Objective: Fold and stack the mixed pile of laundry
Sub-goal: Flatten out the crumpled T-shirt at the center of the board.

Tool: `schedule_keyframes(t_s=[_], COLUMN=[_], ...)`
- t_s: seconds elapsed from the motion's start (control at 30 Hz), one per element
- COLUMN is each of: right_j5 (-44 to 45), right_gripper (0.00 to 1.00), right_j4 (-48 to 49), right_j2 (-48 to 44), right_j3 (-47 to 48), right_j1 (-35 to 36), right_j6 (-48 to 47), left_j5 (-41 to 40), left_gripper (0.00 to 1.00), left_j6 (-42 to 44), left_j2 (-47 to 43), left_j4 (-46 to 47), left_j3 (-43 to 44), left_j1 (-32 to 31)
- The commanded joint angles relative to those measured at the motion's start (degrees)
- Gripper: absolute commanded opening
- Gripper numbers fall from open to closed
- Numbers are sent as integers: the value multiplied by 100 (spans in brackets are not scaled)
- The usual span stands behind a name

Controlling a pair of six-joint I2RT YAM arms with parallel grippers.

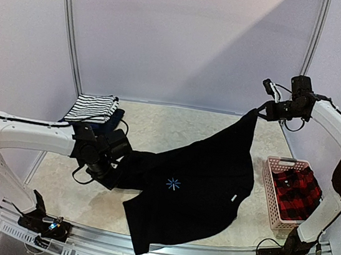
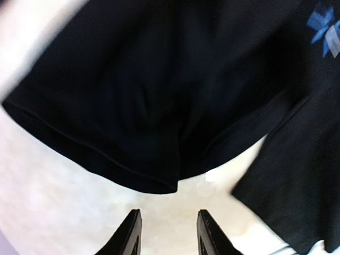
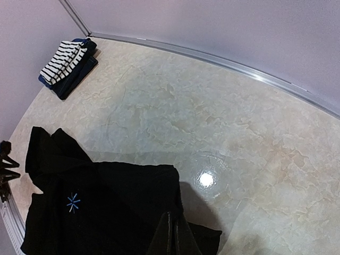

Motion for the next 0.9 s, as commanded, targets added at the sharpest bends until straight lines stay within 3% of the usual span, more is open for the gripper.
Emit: schedule_keyframes(t_s=[0.0,0.17,0.3,0.47,0.87], right_j5=[-120,-162,-218,-230,-283], right_gripper=[0,0,0,0,0], right_j4=[139,164,162,179,170], right_j2=[-218,-322,-343,-341,-222], right_j3=[-205,-320,-347,-374,-391], right_j1=[-1,0,-1,-1,-1], right_j6=[-119,-152,-159,-181,-199], left_j5=[-614,-594,-388,281,490], left_gripper=[36,36,38,40,41], left_j6=[402,1146,1138,821,495], left_j2=[-350,-154,381,568,929], left_j4=[-768,-976,-1226,-974,-911], left_j3=[955,1497,1690,1456,1287], left_j1=[310,863,1085,1014,630])
